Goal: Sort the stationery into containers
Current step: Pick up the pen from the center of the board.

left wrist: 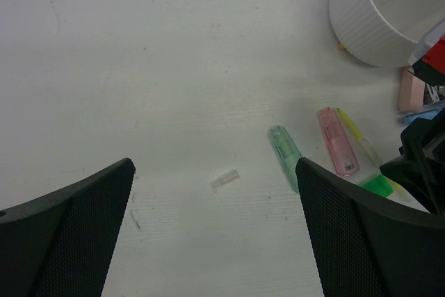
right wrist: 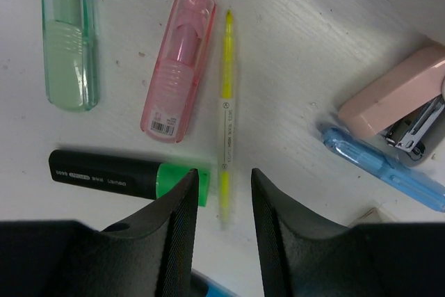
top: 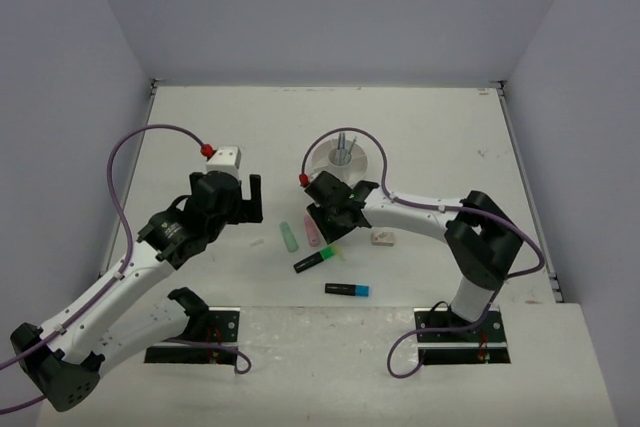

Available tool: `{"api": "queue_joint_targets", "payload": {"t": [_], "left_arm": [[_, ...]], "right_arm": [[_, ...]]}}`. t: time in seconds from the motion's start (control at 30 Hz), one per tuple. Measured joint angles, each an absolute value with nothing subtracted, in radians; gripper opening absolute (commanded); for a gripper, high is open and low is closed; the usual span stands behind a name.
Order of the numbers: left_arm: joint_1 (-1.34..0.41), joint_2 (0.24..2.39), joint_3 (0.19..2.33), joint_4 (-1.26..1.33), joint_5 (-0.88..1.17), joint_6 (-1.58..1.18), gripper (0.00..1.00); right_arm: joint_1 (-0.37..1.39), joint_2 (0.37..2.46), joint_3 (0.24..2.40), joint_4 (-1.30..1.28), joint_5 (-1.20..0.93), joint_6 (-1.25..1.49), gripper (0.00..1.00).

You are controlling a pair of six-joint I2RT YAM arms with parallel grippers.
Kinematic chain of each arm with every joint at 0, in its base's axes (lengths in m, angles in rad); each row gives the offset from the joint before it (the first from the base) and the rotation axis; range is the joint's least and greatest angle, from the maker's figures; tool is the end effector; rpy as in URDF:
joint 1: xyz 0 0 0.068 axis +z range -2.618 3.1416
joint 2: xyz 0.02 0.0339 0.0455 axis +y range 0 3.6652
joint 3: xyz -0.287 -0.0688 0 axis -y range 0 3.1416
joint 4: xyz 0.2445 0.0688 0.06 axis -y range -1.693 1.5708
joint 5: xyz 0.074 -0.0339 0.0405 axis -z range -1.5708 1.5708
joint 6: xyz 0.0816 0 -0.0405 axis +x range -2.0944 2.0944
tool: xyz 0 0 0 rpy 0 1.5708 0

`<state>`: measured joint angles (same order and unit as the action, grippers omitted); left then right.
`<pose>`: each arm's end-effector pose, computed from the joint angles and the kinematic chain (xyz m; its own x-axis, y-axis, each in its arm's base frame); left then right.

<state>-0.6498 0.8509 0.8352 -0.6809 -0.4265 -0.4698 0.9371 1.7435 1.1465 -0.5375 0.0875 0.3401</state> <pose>0.1716 -0.0880 0.2903 -0.5905 -0.0689 -0.8041 0.0346 0.9933 -0.1106 0.2254 0.2946 0.1677 -0.7664 -0.4818 -0.4248 -0.5571 0.8278 0.0663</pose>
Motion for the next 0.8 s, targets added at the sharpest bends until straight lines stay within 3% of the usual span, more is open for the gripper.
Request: {"api": "queue_joint_targets", "payload": {"t": [0.37,0.47,0.63,0.8], "left_arm": [[-0.65,0.85,0.827,-0.673,-0.426,-0.47,1.0],[-0.65,0.85,0.825,-0.672,-0.426,-0.47,1.0],[-0.65,0.85,0.824,-0.67,-0.426,-0.47,1.0],[-0.65,0.876,0.824,-0.67,-0.427,-0.475,1.0]], "right_arm": [[0.937,1.863,1.225,-0.561,0.087,0.328,0.32],[0.932,1.897,1.24,-0.562,0.088,0.326,0.24],[0.916,1.907,1.251,-0.559,0.084,0.325,0.0],[0.889,1.893,1.25,-0.573,0.096,0.325,0.0]]}}
